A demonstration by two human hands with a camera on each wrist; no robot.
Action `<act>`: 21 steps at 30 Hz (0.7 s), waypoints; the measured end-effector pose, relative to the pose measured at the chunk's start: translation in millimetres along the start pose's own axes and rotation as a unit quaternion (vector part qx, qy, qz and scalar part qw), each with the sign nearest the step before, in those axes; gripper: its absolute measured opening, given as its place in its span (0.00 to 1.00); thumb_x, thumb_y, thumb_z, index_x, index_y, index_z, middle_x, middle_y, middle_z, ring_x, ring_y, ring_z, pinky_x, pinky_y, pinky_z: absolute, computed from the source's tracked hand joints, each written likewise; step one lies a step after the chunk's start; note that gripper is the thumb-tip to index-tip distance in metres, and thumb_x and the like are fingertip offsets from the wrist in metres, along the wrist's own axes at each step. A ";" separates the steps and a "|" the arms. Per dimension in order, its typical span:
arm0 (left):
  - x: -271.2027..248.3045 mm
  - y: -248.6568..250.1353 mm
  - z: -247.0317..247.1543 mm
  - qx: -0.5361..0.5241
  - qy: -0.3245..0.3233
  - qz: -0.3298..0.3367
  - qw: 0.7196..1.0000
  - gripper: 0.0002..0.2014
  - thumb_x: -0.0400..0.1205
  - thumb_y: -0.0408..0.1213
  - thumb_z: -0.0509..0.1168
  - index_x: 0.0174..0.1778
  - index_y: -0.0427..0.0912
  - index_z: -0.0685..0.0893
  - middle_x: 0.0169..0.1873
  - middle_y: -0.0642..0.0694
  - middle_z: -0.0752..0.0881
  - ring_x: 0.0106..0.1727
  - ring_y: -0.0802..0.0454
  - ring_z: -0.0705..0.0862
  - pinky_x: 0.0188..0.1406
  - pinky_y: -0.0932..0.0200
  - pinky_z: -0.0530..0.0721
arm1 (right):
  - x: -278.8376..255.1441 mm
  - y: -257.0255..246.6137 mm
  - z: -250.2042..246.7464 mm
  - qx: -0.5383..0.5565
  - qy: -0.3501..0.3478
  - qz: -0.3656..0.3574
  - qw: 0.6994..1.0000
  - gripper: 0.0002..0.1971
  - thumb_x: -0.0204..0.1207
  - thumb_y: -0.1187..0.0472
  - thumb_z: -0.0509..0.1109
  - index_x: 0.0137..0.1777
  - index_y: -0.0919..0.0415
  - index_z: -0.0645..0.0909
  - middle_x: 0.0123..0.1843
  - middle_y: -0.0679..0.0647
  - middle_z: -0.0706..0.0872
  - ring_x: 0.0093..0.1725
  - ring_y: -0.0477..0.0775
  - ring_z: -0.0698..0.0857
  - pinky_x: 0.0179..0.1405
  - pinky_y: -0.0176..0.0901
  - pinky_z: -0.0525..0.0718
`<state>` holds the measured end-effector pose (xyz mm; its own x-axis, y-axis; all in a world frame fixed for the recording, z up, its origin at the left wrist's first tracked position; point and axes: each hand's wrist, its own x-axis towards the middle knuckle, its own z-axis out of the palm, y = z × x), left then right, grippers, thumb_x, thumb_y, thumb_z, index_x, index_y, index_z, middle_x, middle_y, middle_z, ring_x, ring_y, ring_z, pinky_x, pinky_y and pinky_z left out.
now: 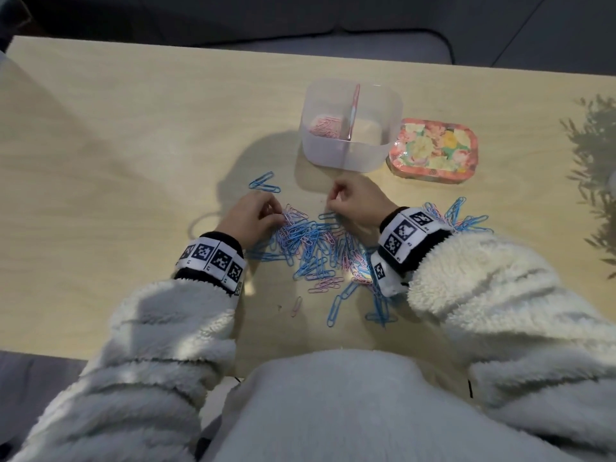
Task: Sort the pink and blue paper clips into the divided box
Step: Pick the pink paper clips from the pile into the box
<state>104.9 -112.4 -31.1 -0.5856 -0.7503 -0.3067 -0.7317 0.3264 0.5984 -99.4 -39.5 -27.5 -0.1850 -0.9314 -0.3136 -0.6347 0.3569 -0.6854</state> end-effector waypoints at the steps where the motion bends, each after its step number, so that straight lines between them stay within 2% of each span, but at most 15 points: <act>1: -0.4 -0.9 -1.3 -0.004 0.006 0.003 1.000 0.05 0.75 0.36 0.69 0.44 0.39 0.84 0.45 0.43 0.80 0.48 0.49 0.77 0.53 0.54 0.75 | -0.3 0.0 -2.4 0.063 0.028 0.007 0.998 0.01 0.71 0.66 0.70 0.40 0.61 0.81 0.33 0.48 0.79 0.33 0.43 0.75 0.34 0.30 0.73; 3: -2.1 -2.0 -3.9 -0.011 0.028 0.007 1.000 0.05 0.78 0.34 0.66 0.46 0.38 0.85 0.46 0.43 0.79 0.49 0.49 0.77 0.53 0.58 0.73 | -0.1 -1.3 -6.3 0.186 0.060 0.025 0.980 0.06 0.73 0.67 0.70 0.36 0.61 0.77 0.29 0.49 0.76 0.25 0.39 0.73 0.25 0.25 0.71; 6: -5.6 -3.9 -5.9 -0.022 0.077 -0.004 0.997 0.07 0.80 0.33 0.63 0.49 0.38 0.84 0.45 0.46 0.76 0.47 0.52 0.75 0.51 0.60 0.72 | 0.2 -7.0 -6.8 0.312 0.000 0.082 0.947 0.10 0.78 0.68 0.64 0.36 0.58 0.73 0.29 0.53 0.78 0.15 0.39 0.72 0.13 0.30 0.69; 8: -8.1 -6.8 -7.2 -0.029 0.084 -0.010 0.996 0.07 0.80 0.34 0.64 0.51 0.39 0.83 0.44 0.46 0.75 0.44 0.52 0.75 0.50 0.58 0.74 | 2.1 -12.0 -3.0 0.331 -0.041 0.103 0.937 0.07 0.80 0.70 0.58 0.44 0.59 0.75 0.31 0.55 0.81 0.14 0.39 0.74 0.10 0.28 0.66; 10: -10.6 -10.2 -7.7 -0.036 0.058 -0.014 0.998 0.08 0.78 0.35 0.66 0.52 0.40 0.82 0.45 0.47 0.74 0.44 0.53 0.75 0.50 0.60 0.73 | 5.0 -17.9 4.2 0.313 -0.059 0.106 0.942 0.10 0.81 0.70 0.54 0.51 0.60 0.75 0.32 0.54 0.83 0.15 0.40 0.76 0.10 0.29 0.66; 12: -12.1 -14.3 -7.5 -0.031 0.040 -0.013 0.999 0.11 0.75 0.36 0.71 0.51 0.39 0.82 0.45 0.46 0.75 0.45 0.52 0.76 0.50 0.62 0.72 | 7.7 -24.5 13.0 0.297 -0.073 0.101 0.947 0.10 0.81 0.70 0.54 0.47 0.59 0.77 0.32 0.53 0.83 0.16 0.40 0.77 0.11 0.30 0.68; 14: -13.3 -18.2 -8.0 -0.029 0.041 -0.015 0.999 0.14 0.72 0.37 0.74 0.50 0.38 0.81 0.45 0.46 0.75 0.46 0.50 0.76 0.50 0.61 0.72 | 11.3 -28.4 20.1 0.272 -0.079 0.079 0.956 0.09 0.79 0.69 0.59 0.39 0.58 0.75 0.32 0.52 0.81 0.16 0.39 0.76 0.14 0.30 0.70; 16: -15.4 -21.9 -9.4 -0.026 0.044 -0.014 0.999 0.14 0.71 0.37 0.75 0.49 0.38 0.82 0.46 0.45 0.76 0.47 0.49 0.77 0.49 0.60 0.73 | 15.1 -29.7 25.1 0.212 -0.075 0.030 0.974 0.08 0.77 0.68 0.63 0.37 0.57 0.74 0.29 0.49 0.77 0.16 0.38 0.74 0.15 0.29 0.69; 18: -18.6 -23.7 -11.0 -0.021 0.038 -0.009 0.999 0.15 0.68 0.36 0.77 0.48 0.39 0.82 0.45 0.45 0.76 0.45 0.49 0.79 0.48 0.58 0.76 | 15.9 -31.8 25.7 0.086 -0.070 -0.042 0.993 0.04 0.74 0.65 0.66 0.45 0.56 0.80 0.28 0.45 0.74 0.23 0.40 0.73 0.26 0.35 0.72; 20: -21.1 -23.3 -11.4 -0.009 0.033 -0.001 0.999 0.14 0.68 0.34 0.77 0.47 0.40 0.83 0.43 0.44 0.76 0.43 0.47 0.80 0.47 0.55 0.79 | 13.1 -34.4 24.7 -0.071 -0.070 -0.118 0.988 0.12 0.75 0.63 0.65 0.56 0.53 0.83 0.32 0.44 0.78 0.32 0.44 0.75 0.40 0.40 0.72; 21: -21.2 -22.6 -11.3 -0.001 0.032 0.002 0.999 0.14 0.68 0.33 0.76 0.47 0.39 0.83 0.43 0.44 0.76 0.42 0.46 0.80 0.48 0.54 0.79 | 10.6 -37.4 23.4 -0.136 -0.077 -0.146 0.977 0.14 0.76 0.63 0.64 0.59 0.52 0.83 0.38 0.46 0.82 0.39 0.48 0.79 0.44 0.41 0.72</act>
<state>137.8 -110.4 -29.8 -0.5653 -0.7839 -0.2569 -0.7288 0.3287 0.6007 -60.1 -61.0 -20.6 0.1351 -0.9610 -0.2412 -0.8237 0.0264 -0.5664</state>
